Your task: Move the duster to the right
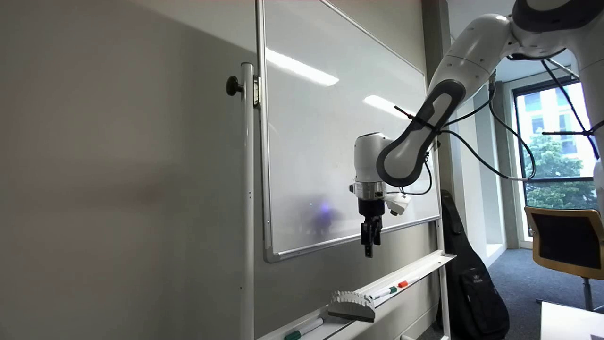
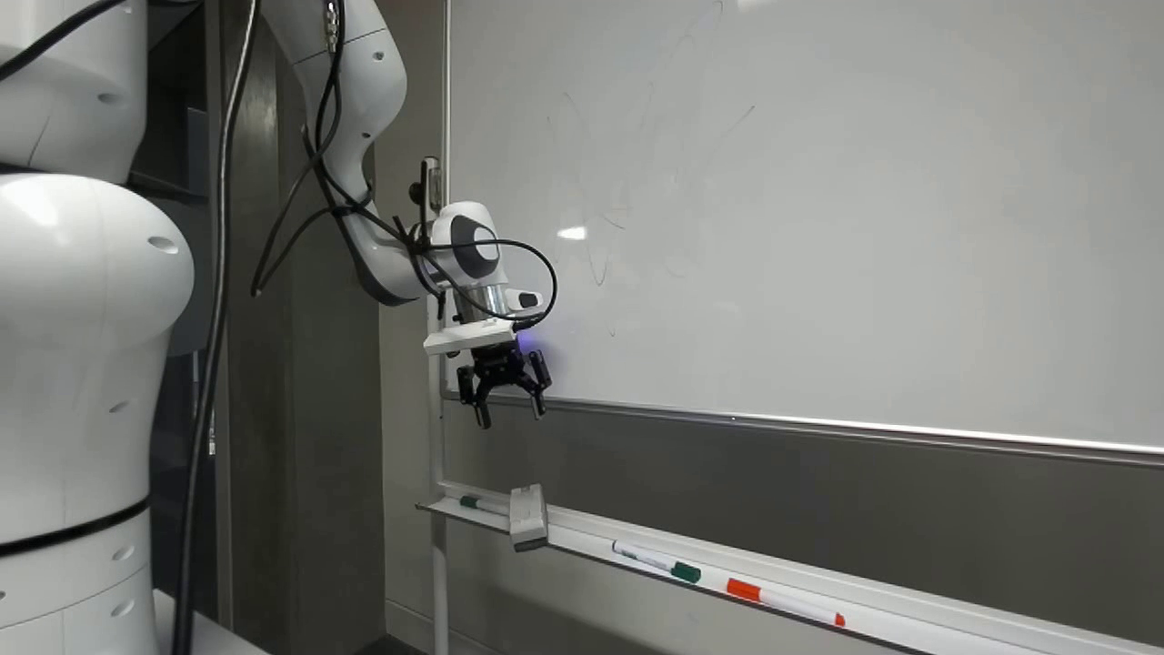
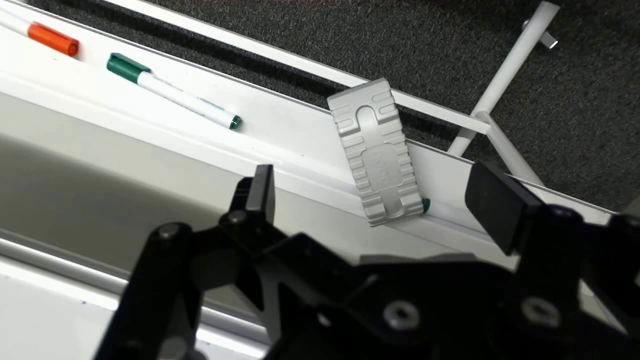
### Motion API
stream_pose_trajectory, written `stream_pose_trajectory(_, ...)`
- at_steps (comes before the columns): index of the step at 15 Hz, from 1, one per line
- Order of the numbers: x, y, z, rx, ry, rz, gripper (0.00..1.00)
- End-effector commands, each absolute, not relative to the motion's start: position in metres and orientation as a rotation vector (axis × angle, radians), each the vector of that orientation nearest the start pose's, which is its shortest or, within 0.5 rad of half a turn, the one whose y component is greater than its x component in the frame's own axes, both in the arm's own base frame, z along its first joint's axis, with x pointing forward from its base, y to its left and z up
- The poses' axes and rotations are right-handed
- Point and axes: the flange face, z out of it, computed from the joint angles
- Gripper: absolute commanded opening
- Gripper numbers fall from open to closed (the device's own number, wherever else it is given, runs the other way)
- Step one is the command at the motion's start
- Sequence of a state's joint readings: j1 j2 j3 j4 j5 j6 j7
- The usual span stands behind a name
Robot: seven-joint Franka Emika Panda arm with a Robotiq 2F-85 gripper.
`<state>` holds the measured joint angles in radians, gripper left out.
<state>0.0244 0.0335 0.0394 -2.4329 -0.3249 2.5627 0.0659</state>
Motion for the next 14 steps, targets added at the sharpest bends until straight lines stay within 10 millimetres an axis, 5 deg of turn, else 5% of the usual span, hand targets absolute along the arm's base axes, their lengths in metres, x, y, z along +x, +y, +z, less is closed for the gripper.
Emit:
stream_pose_trajectory(1, 0.494, 0.036, 0.3, -3.29, -0.434, -0.178, 1.0)
stream_pose_trajectory(5, 0.494, 0.038, 0.297, -3.289, -0.48, -0.192, 1.0)
stream_pose_trajectory(14, 0.508, 0.038, 0.226, -3.229, -0.619, -0.305, 1.0)
